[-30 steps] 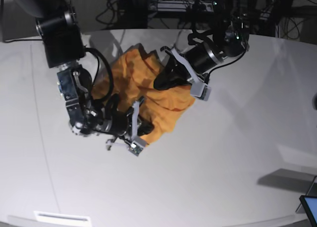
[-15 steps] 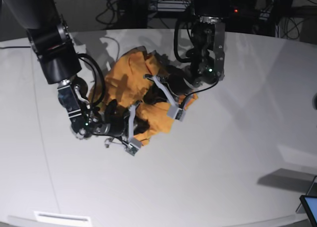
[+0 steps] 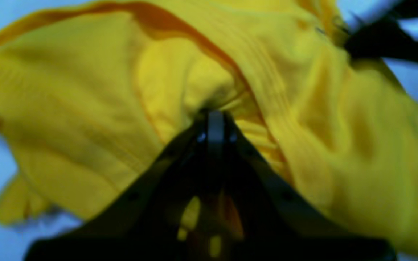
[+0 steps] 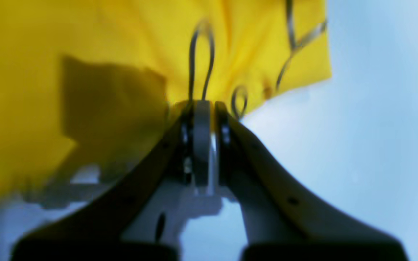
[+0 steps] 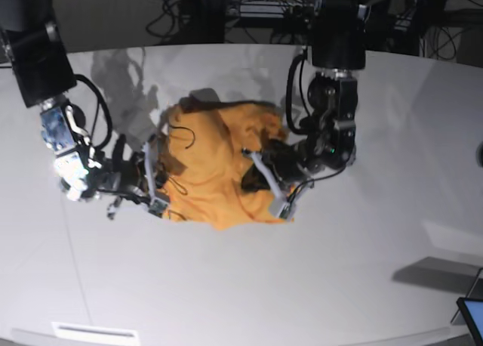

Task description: Fold the T-shirt properly

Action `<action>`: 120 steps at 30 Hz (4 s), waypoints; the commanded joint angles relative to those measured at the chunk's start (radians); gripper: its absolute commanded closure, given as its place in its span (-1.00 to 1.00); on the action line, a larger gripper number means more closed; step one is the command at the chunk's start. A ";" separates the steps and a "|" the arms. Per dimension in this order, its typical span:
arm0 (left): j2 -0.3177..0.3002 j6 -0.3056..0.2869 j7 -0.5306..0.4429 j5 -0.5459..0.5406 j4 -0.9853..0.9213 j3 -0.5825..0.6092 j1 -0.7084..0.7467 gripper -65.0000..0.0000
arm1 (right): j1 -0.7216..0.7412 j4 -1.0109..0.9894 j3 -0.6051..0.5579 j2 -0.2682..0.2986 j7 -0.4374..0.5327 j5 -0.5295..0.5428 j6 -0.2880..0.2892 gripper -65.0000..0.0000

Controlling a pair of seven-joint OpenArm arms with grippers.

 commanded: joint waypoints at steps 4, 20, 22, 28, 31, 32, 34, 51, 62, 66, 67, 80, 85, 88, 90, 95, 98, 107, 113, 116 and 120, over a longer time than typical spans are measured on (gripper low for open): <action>-0.004 0.002 -0.095 0.002 -0.091 0.094 -0.109 1.00 | -0.066 0.192 0.015 0.038 -0.053 0.020 0.003 0.89; -0.058 0.000 0.129 -0.085 0.468 -0.066 0.063 1.00 | 0.058 0.041 0.141 0.009 0.035 0.016 0.003 0.88; -0.072 0.000 0.158 -0.131 0.528 -0.106 0.129 1.00 | 0.091 -0.035 0.143 -0.016 0.049 0.014 0.003 0.88; -0.090 0.000 0.161 -0.190 0.641 -0.161 0.276 1.00 | 0.152 -0.200 0.141 -0.048 0.161 0.013 0.003 0.88; -0.090 0.000 0.161 -0.191 0.656 -0.167 0.336 1.00 | 0.196 -0.297 0.126 -0.064 0.213 0.013 0.003 0.88; -0.090 0.000 0.158 -0.191 0.656 -0.161 0.348 1.00 | 0.207 -0.329 0.120 -0.065 0.234 0.013 0.003 0.89; -0.087 0.000 0.155 -0.191 0.652 -0.158 0.367 1.00 | 0.235 -0.386 0.120 -0.067 0.274 0.013 0.003 0.89; -0.070 0.006 0.023 -0.182 0.331 -0.100 0.285 1.00 | 0.338 -0.704 -0.051 -0.123 0.463 0.014 0.003 0.89; -0.065 0.000 -0.089 -0.042 0.049 -0.031 0.083 1.00 | 0.172 -0.340 -0.038 0.015 0.300 0.022 0.003 0.89; -0.064 0.000 -0.153 -0.041 -0.072 0.034 -0.006 1.00 | 0.100 -0.233 0.078 0.025 0.222 0.017 0.003 0.89; -0.064 0.000 -0.170 -0.042 -0.105 0.049 -0.029 1.00 | 0.078 -0.202 0.109 0.027 0.202 0.016 0.003 0.89; 0.001 0.000 -0.334 -0.041 -0.392 0.218 -0.224 1.00 | -0.112 0.108 0.255 0.065 0.079 0.017 0.003 0.89; 0.056 0.000 -0.339 -0.041 -0.412 0.262 -0.247 1.00 | -0.144 0.214 0.361 0.065 0.000 0.020 0.003 0.89; 0.062 0.000 -0.333 -0.039 -0.390 0.261 -0.247 1.00 | -0.175 0.300 0.453 0.062 -0.046 0.023 0.003 0.89; 0.054 0.000 -0.333 -0.039 -0.373 0.258 -0.244 1.00 | -0.201 0.364 0.477 0.059 -0.080 0.031 0.003 0.89; -0.009 0.002 -0.287 -0.047 -0.286 0.255 -0.224 1.00 | -0.249 0.455 0.477 0.015 -0.126 0.059 0.003 0.89; -0.046 0.006 -0.231 -0.047 -0.143 0.247 -0.178 1.00 | -0.264 0.458 0.473 -0.021 -0.151 0.063 0.003 0.89; -0.072 0.006 -0.066 -0.039 0.191 0.041 0.017 1.00 | -0.265 0.409 0.374 -0.122 -0.139 0.056 0.003 0.89; -0.104 0.006 -0.066 -0.047 0.274 0.037 0.104 1.00 | -0.255 0.303 0.292 -0.154 -0.045 0.056 0.003 0.89; -0.104 0.006 -0.066 -0.047 0.297 0.037 0.126 1.00 | -0.218 0.169 0.244 -0.154 0.043 0.056 0.003 0.89; -0.105 0.006 -0.066 -0.047 0.322 0.035 0.162 1.00 | -0.163 -0.030 0.201 -0.151 0.171 0.056 0.003 0.89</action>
